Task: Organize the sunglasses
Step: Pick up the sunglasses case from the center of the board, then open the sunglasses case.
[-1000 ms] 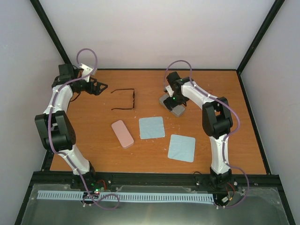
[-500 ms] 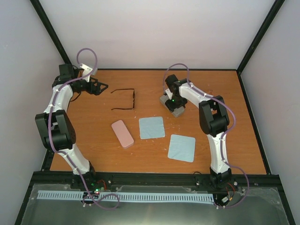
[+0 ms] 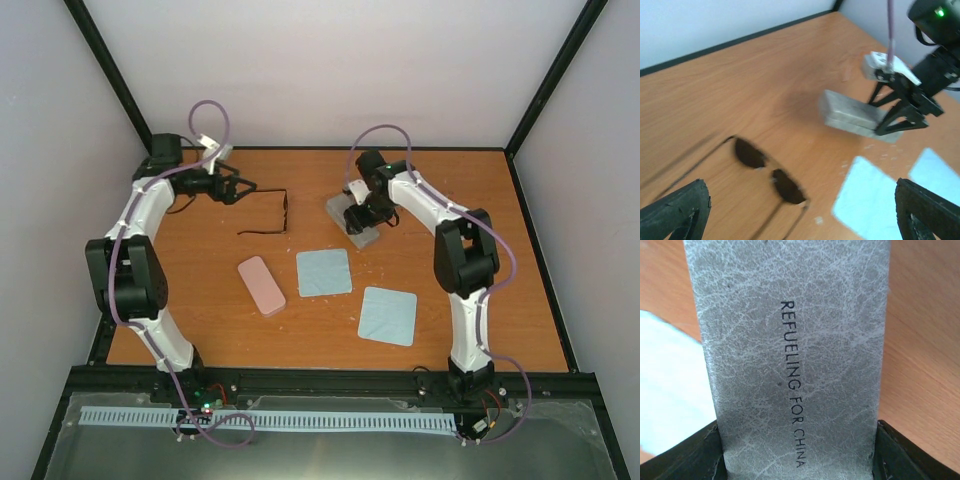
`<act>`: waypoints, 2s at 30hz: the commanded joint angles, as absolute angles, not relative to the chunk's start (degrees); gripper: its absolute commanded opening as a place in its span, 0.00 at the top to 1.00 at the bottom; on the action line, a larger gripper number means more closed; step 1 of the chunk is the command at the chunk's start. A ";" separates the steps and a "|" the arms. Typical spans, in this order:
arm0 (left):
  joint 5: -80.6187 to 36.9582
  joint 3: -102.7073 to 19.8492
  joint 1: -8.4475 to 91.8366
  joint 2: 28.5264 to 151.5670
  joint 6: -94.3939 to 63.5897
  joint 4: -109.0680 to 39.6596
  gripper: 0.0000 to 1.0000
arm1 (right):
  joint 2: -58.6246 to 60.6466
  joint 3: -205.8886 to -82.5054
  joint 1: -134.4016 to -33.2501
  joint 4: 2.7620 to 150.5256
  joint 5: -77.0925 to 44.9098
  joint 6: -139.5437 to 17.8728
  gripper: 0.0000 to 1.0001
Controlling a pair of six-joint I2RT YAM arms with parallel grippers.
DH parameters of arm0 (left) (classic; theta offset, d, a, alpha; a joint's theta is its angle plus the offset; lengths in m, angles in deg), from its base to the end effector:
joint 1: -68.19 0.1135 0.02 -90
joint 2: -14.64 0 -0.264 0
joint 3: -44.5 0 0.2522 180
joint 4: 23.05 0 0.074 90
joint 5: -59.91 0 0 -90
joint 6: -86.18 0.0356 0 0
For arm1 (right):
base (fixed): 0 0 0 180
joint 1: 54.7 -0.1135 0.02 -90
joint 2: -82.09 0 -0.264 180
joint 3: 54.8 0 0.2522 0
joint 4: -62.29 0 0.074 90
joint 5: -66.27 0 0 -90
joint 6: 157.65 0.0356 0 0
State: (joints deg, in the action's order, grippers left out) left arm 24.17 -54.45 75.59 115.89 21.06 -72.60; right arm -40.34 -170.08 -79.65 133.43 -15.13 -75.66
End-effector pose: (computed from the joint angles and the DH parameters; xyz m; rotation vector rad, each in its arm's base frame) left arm 0.3826 0.0206 0.2878 0.6962 2.0466 -0.8431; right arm 0.3912 0.1879 0.1980 -0.8587 2.8226 0.2640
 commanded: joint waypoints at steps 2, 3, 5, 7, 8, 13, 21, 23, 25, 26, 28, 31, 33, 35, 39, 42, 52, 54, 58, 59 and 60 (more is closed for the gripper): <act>34.25 -52.48 69.79 115.46 13.84 -69.37 0.00 | -27.97 -168.46 -79.98 127.11 4.25 -71.68 0.97; 35.29 -52.24 68.83 115.39 13.54 -68.93 0.01 | -26.86 -166.76 -79.78 124.66 9.22 -70.69 0.97; 36.04 -52.38 67.23 115.31 12.94 -68.29 0.00 | -25.58 -164.61 -79.29 119.49 16.82 -68.37 0.97; 36.17 -52.30 65.99 114.82 11.10 -66.59 0.00 | -25.33 -163.48 -79.13 116.52 22.87 -66.48 0.97; 36.11 -51.89 65.29 114.43 10.03 -65.27 0.01 | -25.43 -163.14 -79.11 115.47 25.14 -65.64 0.97; 35.46 -50.91 63.19 113.63 6.04 -60.43 0.00 | -23.94 -161.06 -79.64 111.71 27.01 -63.25 0.97; 34.21 -50.23 58.47 113.17 4.37 -58.18 0.00 | -21.15 -158.90 -80.40 108.57 27.86 -61.10 0.97; 33.30 -50.31 57.29 113.17 4.34 -58.20 0.00 | -20.61 -158.72 -80.89 108.23 27.79 -60.84 0.97; 32.44 -50.28 56.44 113.20 4.00 -57.98 0.01 | -19.84 -158.34 -81.25 107.66 27.66 -60.51 0.97; 32.00 -50.19 56.21 113.23 3.67 -57.75 0.01 | -19.47 -158.12 -81.47 107.37 27.64 -60.26 0.97; 31.47 -49.91 55.94 113.34 3.05 -57.14 0.01 | -18.73 -157.75 -81.73 107.06 27.83 -60.10 0.97; 30.32 -49.64 55.89 113.80 2.64 -56.68 0.00 | -17.72 -157.16 -81.92 107.02 27.94 -60.14 0.97; 29.34 -49.19 55.89 114.09 3.19 -56.75 0.01 | -16.95 -156.60 -81.88 107.09 28.03 -60.41 0.97; 28.34 -48.50 55.89 114.16 3.94 -56.80 0.00 | -16.14 -156.01 -81.93 107.12 28.16 -60.65 0.97; 27.10 -47.05 55.89 114.40 5.30 -56.95 0.01 | -14.28 -154.74 -81.93 106.71 27.99 -60.72 0.97; 26.25 -46.22 55.89 114.55 6.00 -56.94 0.00 | -13.23 -153.50 -81.88 105.42 28.28 -60.20 0.97; 22.87 -45.21 55.89 116.33 8.34 -57.28 0.00 | -10.56 -152.19 -81.85 104.37 29.20 -59.21 0.97; 22.12 -45.57 55.89 117.04 8.58 -57.26 0.01 | -10.42 -152.20 -81.86 105.06 29.46 -59.42 0.97; 20.45 -46.39 55.89 118.25 8.96 -57.12 0.01 | -9.78 -151.89 -81.80 107.12 29.54 -60.31 0.97; 20.12 -46.80 55.89 118.72 9.07 -57.25 0.00 | -9.61 -151.85 -81.82 107.60 29.51 -60.57 0.97; 19.71 -47.18 55.89 119.21 9.07 -57.35 0.00 | -9.40 -151.78 -81.85 107.94 29.49 -60.72 0.97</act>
